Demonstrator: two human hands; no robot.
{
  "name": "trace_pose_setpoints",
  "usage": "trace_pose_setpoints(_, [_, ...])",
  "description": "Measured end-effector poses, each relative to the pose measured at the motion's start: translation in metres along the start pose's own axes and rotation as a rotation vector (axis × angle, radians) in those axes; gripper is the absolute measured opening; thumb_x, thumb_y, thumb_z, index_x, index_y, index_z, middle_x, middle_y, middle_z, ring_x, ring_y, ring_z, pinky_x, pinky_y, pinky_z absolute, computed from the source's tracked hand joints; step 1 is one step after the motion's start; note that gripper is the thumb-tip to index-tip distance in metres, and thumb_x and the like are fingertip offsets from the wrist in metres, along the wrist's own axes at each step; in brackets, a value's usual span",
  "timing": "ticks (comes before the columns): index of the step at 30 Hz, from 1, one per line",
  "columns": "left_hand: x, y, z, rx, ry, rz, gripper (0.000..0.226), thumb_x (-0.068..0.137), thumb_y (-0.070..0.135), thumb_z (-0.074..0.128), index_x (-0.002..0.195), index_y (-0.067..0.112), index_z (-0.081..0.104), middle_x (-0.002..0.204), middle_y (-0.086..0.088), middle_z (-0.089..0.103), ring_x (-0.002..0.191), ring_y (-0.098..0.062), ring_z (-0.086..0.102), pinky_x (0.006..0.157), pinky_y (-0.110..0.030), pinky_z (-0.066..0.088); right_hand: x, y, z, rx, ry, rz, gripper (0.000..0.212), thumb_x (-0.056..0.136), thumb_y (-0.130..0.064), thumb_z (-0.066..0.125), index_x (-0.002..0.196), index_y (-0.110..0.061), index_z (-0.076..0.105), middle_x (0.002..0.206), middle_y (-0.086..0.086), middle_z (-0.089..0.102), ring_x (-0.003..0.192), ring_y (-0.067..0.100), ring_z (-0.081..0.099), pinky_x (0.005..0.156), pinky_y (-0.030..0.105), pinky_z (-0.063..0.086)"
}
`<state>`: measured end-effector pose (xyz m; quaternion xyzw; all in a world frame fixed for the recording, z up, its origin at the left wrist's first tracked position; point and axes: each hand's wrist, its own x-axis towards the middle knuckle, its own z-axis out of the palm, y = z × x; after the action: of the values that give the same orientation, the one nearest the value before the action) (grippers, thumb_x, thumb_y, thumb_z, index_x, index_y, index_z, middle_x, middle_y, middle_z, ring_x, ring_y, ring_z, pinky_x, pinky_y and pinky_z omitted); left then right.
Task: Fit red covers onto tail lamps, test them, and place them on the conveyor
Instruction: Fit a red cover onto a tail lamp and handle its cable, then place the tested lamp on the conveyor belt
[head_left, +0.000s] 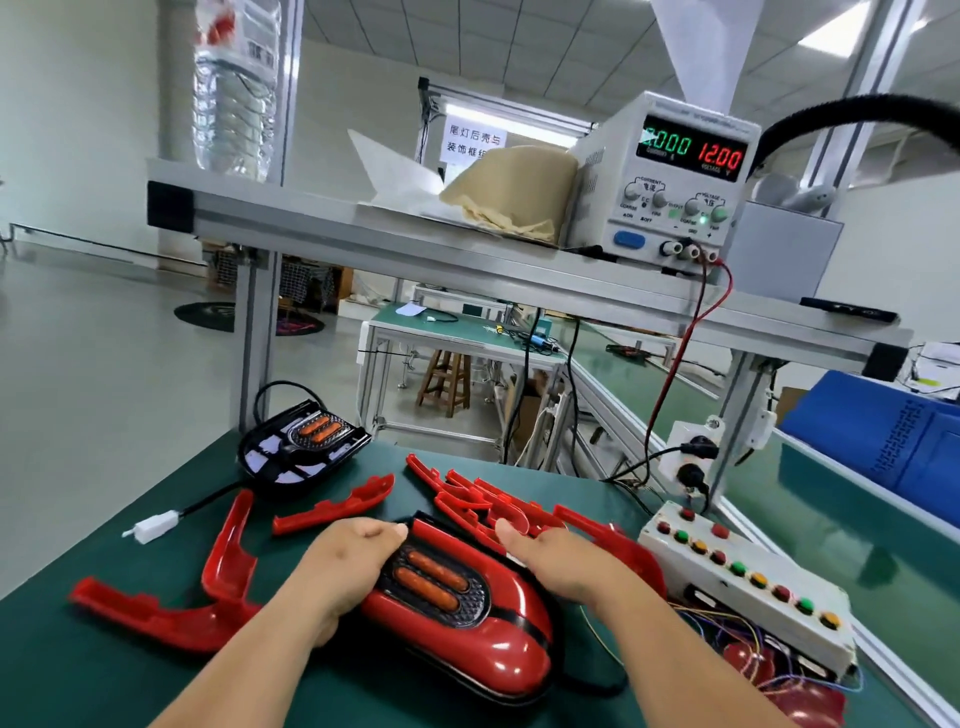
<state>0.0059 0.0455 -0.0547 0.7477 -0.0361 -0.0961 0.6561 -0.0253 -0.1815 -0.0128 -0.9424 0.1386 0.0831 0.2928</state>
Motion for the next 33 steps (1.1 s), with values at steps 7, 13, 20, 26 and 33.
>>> trace_pose_setpoints(7, [0.002, -0.002, 0.000, -0.051, -0.057, 0.020, 0.021, 0.099, 0.026, 0.057, 0.102, 0.016, 0.076, 0.090, -0.010, 0.077, 0.087, -0.030, 0.074, 0.085, -0.049, 0.058, -0.006, -0.005, 0.008, 0.238, -0.083, 0.025, 0.078, 0.087, -0.077, 0.031, 0.133, -0.020, 0.057, 0.139, 0.002, 0.054, 0.122, 0.021, 0.053, 0.103, 0.032, 0.038])
trace_pose_setpoints(13, [0.000, -0.003, 0.005, -0.049, -0.124, 0.034, 0.018, 0.097, 0.023, 0.059, 0.107, 0.016, 0.073, 0.092, -0.008, 0.077, 0.088, -0.025, 0.074, 0.081, -0.040, 0.059, -0.014, -0.001, 0.018, 0.588, -0.227, 0.023, 0.060, 0.075, -0.072, 0.062, 0.104, -0.020, 0.073, 0.104, 0.007, 0.074, 0.096, 0.026, 0.072, 0.090, 0.042, 0.057])
trace_pose_setpoints(20, [-0.001, 0.003, 0.005, -0.169, -0.139, -0.039, 0.023, 0.097, 0.028, 0.059, 0.105, 0.011, 0.073, 0.093, -0.016, 0.076, 0.085, -0.034, 0.074, 0.075, -0.043, 0.061, -0.027, 0.002, 0.025, 0.593, -0.155, -0.169, 0.028, 0.085, -0.049, 0.069, 0.096, -0.024, 0.074, 0.093, 0.006, 0.076, 0.085, 0.023, 0.073, 0.085, 0.040, 0.059])
trace_pose_setpoints(26, [0.009, 0.008, -0.004, -0.306, 0.205, 0.074, 0.029, 0.104, 0.022, 0.043, 0.113, 0.009, 0.067, 0.102, -0.006, 0.066, 0.089, -0.014, 0.059, 0.068, -0.025, 0.048, -0.034, 0.007, 0.017, 0.757, -0.101, -0.213, 0.037, 0.079, -0.045, 0.071, 0.097, -0.013, 0.075, 0.096, 0.016, 0.075, 0.082, 0.029, 0.070, 0.081, 0.041, 0.057])
trace_pose_setpoints(33, [-0.005, 0.010, 0.010, -0.452, -0.025, 0.137, 0.036, 0.104, 0.045, 0.030, 0.134, 0.038, 0.049, 0.155, 0.008, 0.035, 0.143, -0.009, 0.030, 0.114, -0.041, 0.029, -0.038, 0.001, -0.001, 1.201, -0.170, -0.351, 0.035, 0.090, -0.036, 0.059, 0.101, -0.007, 0.076, 0.106, 0.025, 0.070, 0.086, 0.032, 0.072, 0.074, 0.039, 0.058])
